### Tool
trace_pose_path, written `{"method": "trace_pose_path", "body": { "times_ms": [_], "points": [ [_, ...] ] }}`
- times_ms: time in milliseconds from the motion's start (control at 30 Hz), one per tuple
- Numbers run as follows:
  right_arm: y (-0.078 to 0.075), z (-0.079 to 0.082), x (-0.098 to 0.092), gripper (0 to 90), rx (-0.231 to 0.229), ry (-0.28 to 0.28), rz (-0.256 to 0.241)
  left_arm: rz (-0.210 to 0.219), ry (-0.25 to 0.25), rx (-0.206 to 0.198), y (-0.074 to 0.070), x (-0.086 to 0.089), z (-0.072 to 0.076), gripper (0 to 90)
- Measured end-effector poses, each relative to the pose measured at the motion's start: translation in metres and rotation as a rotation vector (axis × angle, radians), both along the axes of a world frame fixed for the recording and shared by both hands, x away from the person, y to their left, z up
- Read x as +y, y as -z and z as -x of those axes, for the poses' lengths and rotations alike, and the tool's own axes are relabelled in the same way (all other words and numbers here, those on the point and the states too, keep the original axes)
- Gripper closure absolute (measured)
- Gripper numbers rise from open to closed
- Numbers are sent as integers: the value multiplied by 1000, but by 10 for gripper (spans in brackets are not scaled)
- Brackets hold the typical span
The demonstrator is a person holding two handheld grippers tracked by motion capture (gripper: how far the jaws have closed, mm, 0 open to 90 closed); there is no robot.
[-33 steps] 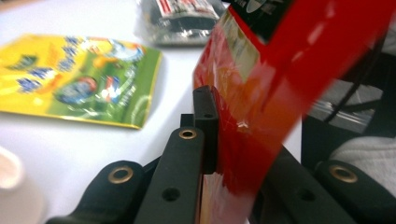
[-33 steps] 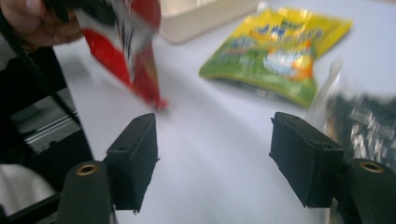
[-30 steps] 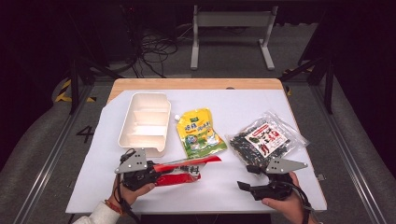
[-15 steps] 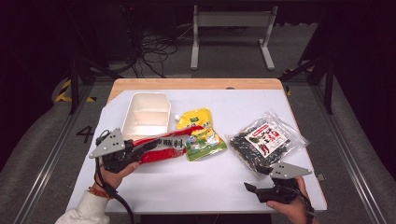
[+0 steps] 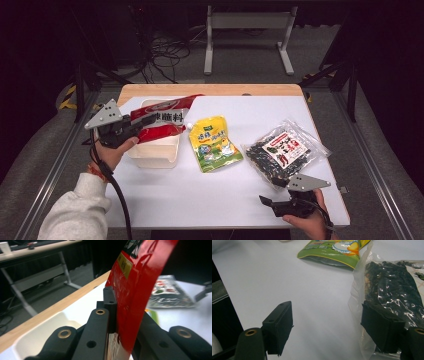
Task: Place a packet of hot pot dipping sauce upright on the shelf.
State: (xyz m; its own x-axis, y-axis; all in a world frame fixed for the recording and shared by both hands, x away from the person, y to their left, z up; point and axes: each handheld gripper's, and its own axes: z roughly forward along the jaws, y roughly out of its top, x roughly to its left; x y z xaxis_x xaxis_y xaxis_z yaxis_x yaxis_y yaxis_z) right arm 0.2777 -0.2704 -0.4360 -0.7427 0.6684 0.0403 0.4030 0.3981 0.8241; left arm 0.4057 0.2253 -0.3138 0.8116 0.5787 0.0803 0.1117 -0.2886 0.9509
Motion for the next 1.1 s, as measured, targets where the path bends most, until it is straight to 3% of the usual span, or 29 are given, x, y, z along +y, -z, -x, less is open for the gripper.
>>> {"method": "trace_pose_path", "body": {
  "times_ms": [33, 300, 333, 367, 533, 800, 1000, 1100],
  "points": [
    [0, 0, 0, 256, 0, 0, 0, 0, 0, 0, 0, 0, 0, 899],
    [3, -2, 1, 256, 12, 5, -7, -14, -37, 44, 3, 10, -46, 899],
    [4, -2, 1, 255, 14, 5, -13, -28, -42, 55, 6, 10, -57, 899],
    [4, -2, 1, 255, 14, 5, -13, -28, -42, 55, 6, 10, -57, 899],
    [2, 1, 0, 248, 16, 5, -41, -47, -47, 93, 14, 5, -86, 899],
    [1, 7, -2, 246, 3, 11, -32, -68, -76, 121, 23, -4, -112, 899],
    [-9, 6, 0, 241, -29, 34, -89, -98, -91, 146, 32, -8, -129, 898],
    [-12, 8, 6, 242, -50, 23, -82, -109, -97, 151, 38, -10, -135, 898]
  ]
}}
